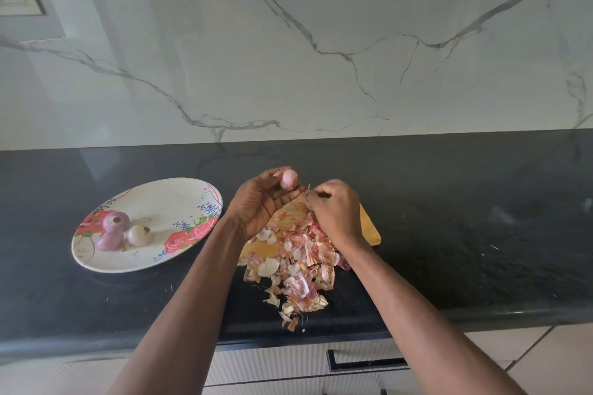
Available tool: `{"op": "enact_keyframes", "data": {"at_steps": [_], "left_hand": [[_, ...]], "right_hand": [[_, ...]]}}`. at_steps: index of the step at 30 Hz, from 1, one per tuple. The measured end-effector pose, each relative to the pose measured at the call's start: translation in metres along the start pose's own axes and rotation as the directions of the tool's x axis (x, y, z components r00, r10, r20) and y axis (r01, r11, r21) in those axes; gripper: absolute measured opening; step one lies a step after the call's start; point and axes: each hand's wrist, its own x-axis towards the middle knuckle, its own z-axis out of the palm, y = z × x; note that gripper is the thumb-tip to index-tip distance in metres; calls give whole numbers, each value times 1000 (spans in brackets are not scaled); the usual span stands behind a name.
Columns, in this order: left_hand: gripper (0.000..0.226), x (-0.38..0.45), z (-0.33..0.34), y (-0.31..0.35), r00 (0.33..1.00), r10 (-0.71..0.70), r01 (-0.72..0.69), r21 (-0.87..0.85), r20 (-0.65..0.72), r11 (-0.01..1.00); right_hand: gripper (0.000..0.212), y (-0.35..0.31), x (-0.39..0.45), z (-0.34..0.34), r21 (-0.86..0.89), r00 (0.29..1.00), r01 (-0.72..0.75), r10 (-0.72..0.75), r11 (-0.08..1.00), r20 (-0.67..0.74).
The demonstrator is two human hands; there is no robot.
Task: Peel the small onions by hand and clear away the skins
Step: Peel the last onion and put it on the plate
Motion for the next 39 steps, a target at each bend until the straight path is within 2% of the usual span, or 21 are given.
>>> {"op": "enact_keyframes", "data": {"at_steps": [1,3,7,10,14,20,26,30,33,36,39], "left_hand": [[19,0,0,0,1000,-1,1,6,5,1000],[18,0,-1,-1,1000,-18,18,27,19,999],[30,3,-3,-3,997,-78,81,102,-26,992],[36,3,-3,-5,995,-91,95,163,-34,982],[27,1,-1,-4,996,-83,85,179,-20,980],[24,-2,0,-1,993,-111,100,180,47,979],[18,-3,-2,0,996,-88,85,161,13,983],[36,-2,-1,0,996,-77,82,141,-40,987],[42,-1,0,0,997,-56,64,166,-51,984],[41,-1,0,0,998,-35,47,218,-55,975],[34,-2,0,-1,998,-14,30,272,-60,962]], "right_hand": [[7,-2,-1,0,-23,999,47,-47,999,14],[22,-2,-1,-1,-23,990,144,-144,989,7],[25,-7,-2,-2,73,970,239,-241,968,14],[28,-8,-2,-2,92,971,232,-237,968,46],[28,-7,-2,-2,54,971,231,-234,971,48],[17,-2,2,-1,6,978,206,-206,978,38],[6,-1,0,-1,72,989,110,-117,991,93],[12,-3,-2,-2,87,981,188,-191,978,31],[22,-5,-2,-1,79,971,235,-238,969,30],[10,-8,-2,-4,109,979,200,-204,974,20],[30,-13,-3,-11,189,989,111,-128,976,78]]}}
